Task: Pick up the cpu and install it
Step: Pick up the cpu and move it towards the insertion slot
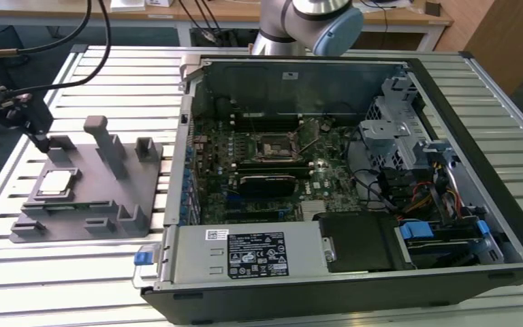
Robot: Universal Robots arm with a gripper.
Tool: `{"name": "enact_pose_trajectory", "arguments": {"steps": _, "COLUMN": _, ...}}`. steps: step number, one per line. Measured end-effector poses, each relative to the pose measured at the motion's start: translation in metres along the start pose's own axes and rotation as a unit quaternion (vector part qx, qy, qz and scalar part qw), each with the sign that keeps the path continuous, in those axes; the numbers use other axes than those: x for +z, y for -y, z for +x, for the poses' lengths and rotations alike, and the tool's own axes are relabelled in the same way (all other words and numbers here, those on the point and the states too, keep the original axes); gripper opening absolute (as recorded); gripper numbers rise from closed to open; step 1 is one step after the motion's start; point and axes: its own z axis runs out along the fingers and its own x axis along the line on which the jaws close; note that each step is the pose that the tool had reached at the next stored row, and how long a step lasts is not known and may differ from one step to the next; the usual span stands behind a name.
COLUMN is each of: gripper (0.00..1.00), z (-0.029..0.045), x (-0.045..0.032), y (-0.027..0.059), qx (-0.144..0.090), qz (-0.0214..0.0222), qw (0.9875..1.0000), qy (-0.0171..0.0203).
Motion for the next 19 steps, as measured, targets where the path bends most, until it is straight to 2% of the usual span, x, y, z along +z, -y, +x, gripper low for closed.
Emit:
{"name": "enact_pose_trajectory", "arguments": {"steps": 1, "gripper": 0.81, "z": 0.0000, "x": 0.0018, "y": -0.0004, "qx": 0.000, "qz": 0.0000, "qw": 1.0000, "qy": 0.0000}}
{"name": "enact_pose_trajectory", "arguments": {"steps": 2, "gripper": 0.75, "z": -0.0001, "x": 0.0035, "y": -0.0005, "qx": 0.001, "qz": 0.0001, "qw": 1.0000, "qy": 0.0000}}
{"name": "enact_pose_trajectory", "arguments": {"steps": 13, "gripper": 0.75, "z": 0.0000, "x": 0.0235, "y": 0.0000, "qx": 0.003, "qz": 0.0000, "qw": 1.0000, "qy": 0.0001}}
{"name": "enact_pose_trajectory", "arguments": {"steps": 15, "gripper": 0.76, "z": 0.0000, "x": 0.0272, "y": 0.0002, "qx": 0.003, "qz": 0.0000, "qw": 1.0000, "qy": 0.0001}}
{"name": "enact_pose_trajectory", "arguments": {"steps": 16, "gripper": 0.82, "z": -0.0001, "x": 0.0290, "y": 0.0002, "qx": 0.003, "qz": 0.0000, "qw": 1.0000, "qy": 0.0001}}
{"name": "enact_pose_trajectory", "arguments": {"steps": 19, "gripper": 0.82, "z": -0.0001, "x": 0.0345, "y": 0.0004, "qx": 0.003, "qz": 0.0000, "qw": 1.0000, "qy": 0.0001}}
